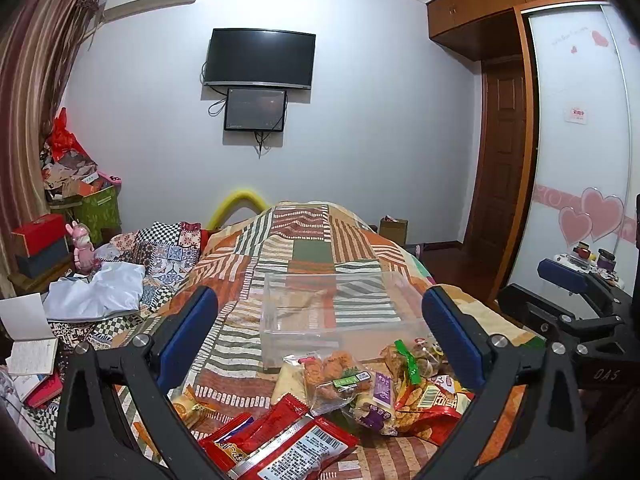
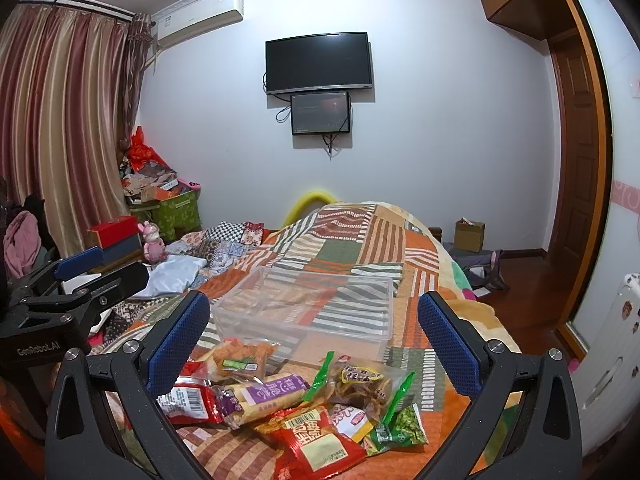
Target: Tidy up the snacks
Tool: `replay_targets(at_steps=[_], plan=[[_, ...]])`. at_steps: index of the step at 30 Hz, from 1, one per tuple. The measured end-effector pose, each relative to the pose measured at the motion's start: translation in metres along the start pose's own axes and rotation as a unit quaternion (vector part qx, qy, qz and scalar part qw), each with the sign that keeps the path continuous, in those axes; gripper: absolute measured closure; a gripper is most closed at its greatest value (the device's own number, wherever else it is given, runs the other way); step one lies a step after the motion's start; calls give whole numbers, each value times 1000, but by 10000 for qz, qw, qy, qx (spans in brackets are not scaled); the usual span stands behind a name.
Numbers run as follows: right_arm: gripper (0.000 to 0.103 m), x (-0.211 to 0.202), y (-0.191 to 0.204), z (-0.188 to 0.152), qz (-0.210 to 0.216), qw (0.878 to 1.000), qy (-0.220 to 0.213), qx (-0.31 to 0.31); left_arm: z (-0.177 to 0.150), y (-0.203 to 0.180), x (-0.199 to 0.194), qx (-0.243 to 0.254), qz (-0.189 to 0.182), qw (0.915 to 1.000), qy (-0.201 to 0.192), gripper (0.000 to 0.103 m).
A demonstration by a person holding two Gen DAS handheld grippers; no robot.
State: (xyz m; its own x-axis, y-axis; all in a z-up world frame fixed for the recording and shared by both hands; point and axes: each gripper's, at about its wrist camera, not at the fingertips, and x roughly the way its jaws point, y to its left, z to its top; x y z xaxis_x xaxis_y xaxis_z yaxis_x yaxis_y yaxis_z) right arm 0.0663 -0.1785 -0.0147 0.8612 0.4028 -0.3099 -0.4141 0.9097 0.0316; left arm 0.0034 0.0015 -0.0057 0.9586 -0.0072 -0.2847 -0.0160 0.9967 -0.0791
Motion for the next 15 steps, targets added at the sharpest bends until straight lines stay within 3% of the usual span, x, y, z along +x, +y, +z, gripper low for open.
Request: replay_targets(at_steps=[15], plan=[[0, 3, 3, -2, 18, 10000, -10, 12, -3, 2, 5, -36, 5, 10000, 25, 0]])
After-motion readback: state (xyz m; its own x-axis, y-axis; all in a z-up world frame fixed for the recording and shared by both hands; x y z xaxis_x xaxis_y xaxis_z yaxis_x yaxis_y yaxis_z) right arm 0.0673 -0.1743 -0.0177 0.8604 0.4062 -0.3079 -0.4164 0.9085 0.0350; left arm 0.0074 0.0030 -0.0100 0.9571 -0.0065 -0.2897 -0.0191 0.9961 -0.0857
